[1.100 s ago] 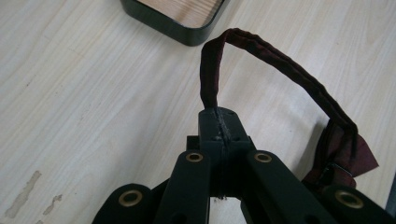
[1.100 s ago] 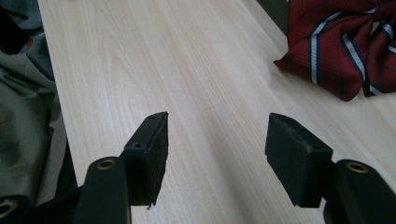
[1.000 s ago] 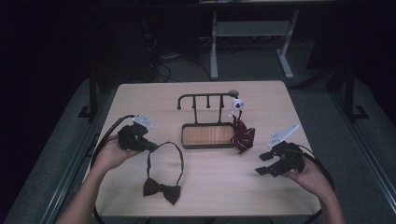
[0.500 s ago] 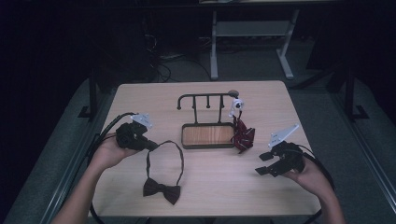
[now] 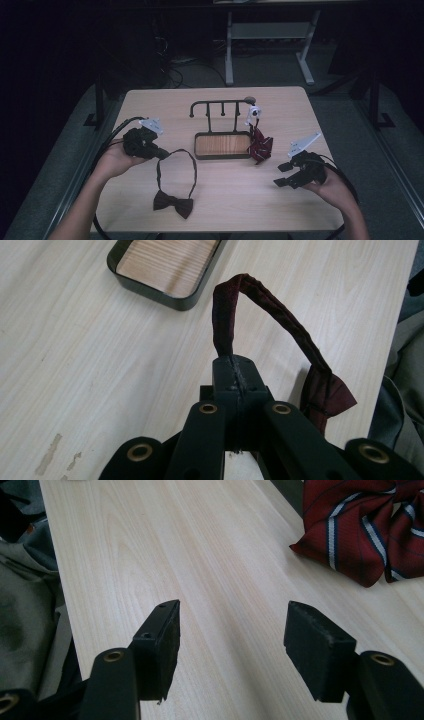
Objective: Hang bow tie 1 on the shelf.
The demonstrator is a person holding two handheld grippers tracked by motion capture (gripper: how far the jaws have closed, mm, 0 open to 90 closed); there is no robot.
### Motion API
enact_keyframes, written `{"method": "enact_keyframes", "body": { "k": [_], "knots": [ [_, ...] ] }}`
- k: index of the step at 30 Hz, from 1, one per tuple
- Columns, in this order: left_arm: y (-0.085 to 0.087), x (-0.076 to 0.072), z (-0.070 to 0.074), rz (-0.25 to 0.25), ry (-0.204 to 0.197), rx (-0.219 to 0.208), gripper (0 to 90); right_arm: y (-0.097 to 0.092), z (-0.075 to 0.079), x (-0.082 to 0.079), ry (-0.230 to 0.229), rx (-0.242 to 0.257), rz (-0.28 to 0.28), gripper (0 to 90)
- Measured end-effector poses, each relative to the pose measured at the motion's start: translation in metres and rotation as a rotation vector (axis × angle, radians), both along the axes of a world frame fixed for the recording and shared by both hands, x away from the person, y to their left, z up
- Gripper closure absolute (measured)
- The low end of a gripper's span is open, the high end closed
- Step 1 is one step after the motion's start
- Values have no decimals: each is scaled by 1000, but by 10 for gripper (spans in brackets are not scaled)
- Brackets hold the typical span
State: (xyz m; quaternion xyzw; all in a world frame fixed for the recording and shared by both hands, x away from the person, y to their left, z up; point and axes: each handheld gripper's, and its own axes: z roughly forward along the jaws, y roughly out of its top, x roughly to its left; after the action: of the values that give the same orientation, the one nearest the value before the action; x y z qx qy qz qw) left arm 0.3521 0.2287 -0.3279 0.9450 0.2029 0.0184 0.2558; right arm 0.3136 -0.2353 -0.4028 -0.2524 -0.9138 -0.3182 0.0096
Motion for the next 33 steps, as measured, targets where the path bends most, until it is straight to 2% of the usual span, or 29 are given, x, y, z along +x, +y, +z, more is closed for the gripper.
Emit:
{"method": "enact_keyframes", "body": {
  "k": [9,33],
  "knots": [
    [-1,-2,10,-7,-10,-13,899,1,-1,2,6,-1,-1,390],
    [-7,-3,41,-55,-33,1,900,-1,1,1,-8,-1,1,391]
  ]
}}
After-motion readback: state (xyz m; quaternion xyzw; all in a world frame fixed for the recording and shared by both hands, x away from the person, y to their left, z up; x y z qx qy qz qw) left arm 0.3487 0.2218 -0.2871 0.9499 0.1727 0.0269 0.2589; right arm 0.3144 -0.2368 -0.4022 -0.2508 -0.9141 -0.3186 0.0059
